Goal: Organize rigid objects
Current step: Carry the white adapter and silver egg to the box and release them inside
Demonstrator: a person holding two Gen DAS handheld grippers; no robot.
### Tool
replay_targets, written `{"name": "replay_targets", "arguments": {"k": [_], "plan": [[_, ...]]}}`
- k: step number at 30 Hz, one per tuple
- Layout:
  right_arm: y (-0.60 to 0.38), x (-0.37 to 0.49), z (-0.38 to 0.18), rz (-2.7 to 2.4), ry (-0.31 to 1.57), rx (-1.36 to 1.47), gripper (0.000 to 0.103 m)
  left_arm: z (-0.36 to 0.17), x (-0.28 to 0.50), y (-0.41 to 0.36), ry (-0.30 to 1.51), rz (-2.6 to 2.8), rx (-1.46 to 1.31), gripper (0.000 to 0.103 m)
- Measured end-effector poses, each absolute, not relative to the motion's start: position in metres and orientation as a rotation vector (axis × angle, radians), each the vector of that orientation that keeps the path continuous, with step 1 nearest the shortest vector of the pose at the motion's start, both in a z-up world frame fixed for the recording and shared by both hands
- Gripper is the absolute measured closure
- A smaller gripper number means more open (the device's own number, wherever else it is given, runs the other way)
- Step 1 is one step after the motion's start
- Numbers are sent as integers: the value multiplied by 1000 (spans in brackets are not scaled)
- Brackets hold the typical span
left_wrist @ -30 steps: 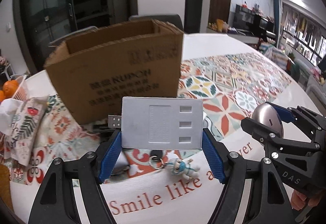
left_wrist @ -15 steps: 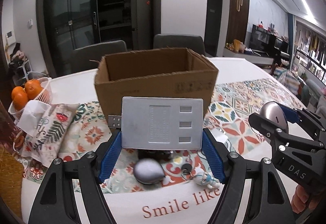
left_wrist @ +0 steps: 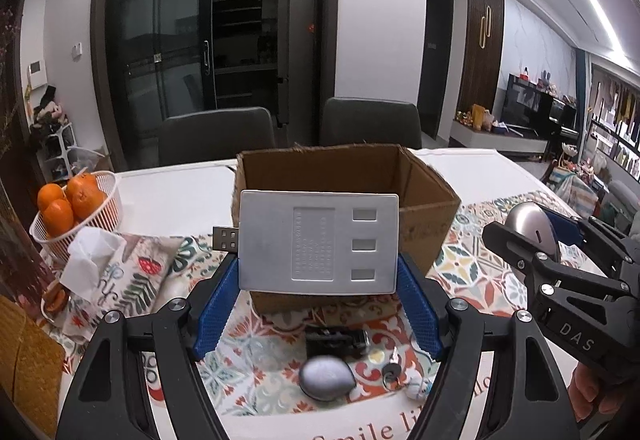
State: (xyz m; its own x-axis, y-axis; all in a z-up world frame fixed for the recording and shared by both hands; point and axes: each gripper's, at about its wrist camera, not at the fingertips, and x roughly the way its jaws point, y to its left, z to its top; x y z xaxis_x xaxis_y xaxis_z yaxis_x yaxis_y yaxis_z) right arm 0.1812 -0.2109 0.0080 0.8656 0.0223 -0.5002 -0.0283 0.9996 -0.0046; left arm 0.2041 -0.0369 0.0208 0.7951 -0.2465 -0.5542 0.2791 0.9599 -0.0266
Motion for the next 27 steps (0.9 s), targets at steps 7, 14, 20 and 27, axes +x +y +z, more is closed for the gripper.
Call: {"name": "replay_targets", "arguments": {"k": [7,14,20,27], "plan": [[-206,196,21,47,499,-11,47,34,221,-34,573,-279,56,27],[-204,213,31,55,484,-17,47,46,242,-35,562,-298,68,27],[-201,229,37,68,473,-26,47,51,262,-36,575,-295,71,27],[-201,251,38,83,485,-22,47,53,283,-41,594,-298,93,27]]}}
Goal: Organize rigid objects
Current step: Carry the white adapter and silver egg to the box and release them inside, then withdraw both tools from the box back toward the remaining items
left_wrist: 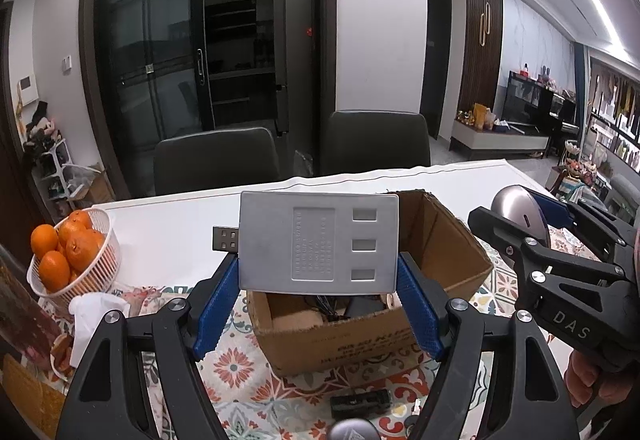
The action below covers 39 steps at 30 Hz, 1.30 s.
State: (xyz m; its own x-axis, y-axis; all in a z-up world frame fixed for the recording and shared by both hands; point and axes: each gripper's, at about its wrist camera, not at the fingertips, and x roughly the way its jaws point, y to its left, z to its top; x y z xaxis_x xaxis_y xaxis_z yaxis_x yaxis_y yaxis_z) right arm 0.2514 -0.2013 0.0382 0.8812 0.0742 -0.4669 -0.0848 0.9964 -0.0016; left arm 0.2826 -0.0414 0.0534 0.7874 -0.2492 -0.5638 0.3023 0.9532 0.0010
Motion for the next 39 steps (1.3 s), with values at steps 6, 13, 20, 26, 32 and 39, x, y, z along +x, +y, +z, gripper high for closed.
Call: {"name": "replay_targets", "arguments": {"k": [6,13,20,26,32,39], "plan": [[-204,274,36,96,511,-12,47,49,306,-43,634,-293,97,27],[-209,300,27,114,565,7,47,35,334,-48,733,-321,72,27],[-211,322,11,120,639,16,47,16,352,-52,810,-310,83,27],[-217,328,-2,122,681,32,47,7,359,-57,846,-316,94,27],[-218,322,3,96,655,20,33,5,356,-58,847,-311,101,27],[-220,308,14,74,623,8,33,14,335,-56,796,-270,119,25]]}}
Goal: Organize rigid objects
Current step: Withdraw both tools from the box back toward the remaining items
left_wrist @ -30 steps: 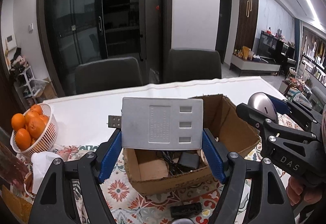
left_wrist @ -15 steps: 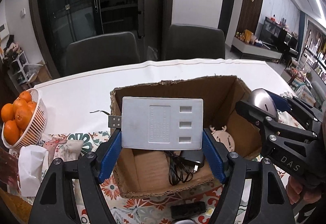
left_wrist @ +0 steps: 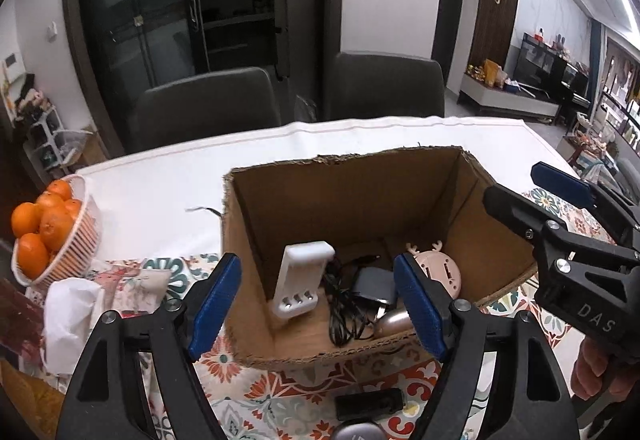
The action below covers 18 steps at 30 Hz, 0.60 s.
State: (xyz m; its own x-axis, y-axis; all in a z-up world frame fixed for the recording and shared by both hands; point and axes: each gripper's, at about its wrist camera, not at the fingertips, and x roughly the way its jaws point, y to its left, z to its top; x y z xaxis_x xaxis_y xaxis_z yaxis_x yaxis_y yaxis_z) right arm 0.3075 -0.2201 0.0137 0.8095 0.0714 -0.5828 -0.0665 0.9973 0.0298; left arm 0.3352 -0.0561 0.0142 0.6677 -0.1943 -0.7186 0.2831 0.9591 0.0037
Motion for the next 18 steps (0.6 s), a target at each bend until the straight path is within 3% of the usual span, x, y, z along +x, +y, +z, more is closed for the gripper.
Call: {"name": "replay_targets", "arguments": {"k": [18], "plan": [[-226,251,26,77,555,30,22,41,254,-52,639,-203,202,23]]}}
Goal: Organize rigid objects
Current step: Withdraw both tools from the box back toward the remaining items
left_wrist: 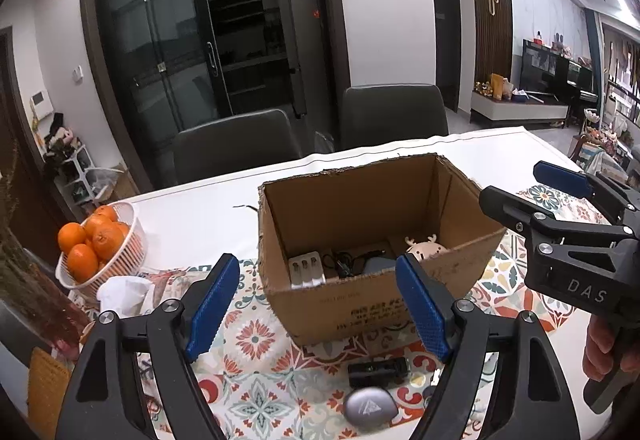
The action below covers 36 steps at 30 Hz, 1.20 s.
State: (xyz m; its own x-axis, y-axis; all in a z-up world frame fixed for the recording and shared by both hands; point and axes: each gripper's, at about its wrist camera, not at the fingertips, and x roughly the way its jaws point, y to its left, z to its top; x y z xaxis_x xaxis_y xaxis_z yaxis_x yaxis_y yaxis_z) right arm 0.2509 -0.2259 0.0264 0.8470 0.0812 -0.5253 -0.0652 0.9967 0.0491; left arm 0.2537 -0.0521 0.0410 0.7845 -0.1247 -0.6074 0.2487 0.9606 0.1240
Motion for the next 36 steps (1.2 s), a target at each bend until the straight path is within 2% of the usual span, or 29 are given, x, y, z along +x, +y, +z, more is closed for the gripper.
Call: {"name": "replay_targets", "arguments": {"k": [11,36], "plan": [[-228,221,23,79,541,23,19,31,216,-53,632,-176,196,20],[-233,189,-17,84,590,28,18,-29,189,-54,795,-187,79,20]]}}
